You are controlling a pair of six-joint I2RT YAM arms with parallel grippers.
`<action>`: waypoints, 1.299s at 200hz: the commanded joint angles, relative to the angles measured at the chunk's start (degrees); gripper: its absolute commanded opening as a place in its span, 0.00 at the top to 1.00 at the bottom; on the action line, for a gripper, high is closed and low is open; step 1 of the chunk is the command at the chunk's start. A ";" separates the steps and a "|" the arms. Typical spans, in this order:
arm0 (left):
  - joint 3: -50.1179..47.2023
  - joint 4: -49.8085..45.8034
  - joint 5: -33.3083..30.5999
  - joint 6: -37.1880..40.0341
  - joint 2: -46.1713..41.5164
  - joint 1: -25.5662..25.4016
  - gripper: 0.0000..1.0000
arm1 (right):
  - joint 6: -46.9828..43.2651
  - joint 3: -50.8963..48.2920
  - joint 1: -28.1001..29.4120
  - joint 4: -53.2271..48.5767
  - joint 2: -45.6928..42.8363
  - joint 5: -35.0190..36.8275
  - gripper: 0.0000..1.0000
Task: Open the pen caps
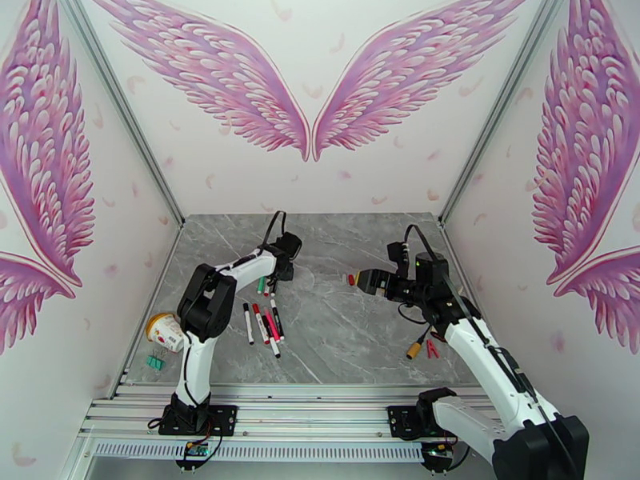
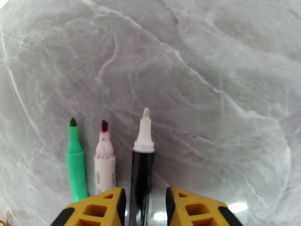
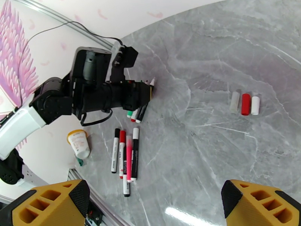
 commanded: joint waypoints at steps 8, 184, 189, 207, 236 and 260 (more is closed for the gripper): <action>-4.99 -0.69 2.85 -3.83 -10.72 0.32 0.63 | -1.65 2.64 1.08 -1.83 0.85 -1.42 0.01; -41.03 -6.68 21.80 -9.07 -36.77 8.49 0.64 | -2.44 1.37 12.60 2.13 6.61 1.70 0.01; -41.06 -6.55 21.88 -8.90 -36.16 8.61 0.64 | -2.48 1.33 12.79 2.11 6.72 1.81 0.01; -40.89 -5.63 22.13 -8.29 -34.16 8.89 0.64 | -2.57 1.17 13.17 2.11 6.83 2.67 0.01; -40.45 -4.51 22.14 -7.53 -30.96 9.15 0.64 | -2.98 1.30 13.44 1.54 6.97 3.25 0.01; -40.19 -3.64 22.03 -7.39 -29.54 9.23 0.64 | -3.41 1.68 13.51 0.72 6.99 3.91 0.01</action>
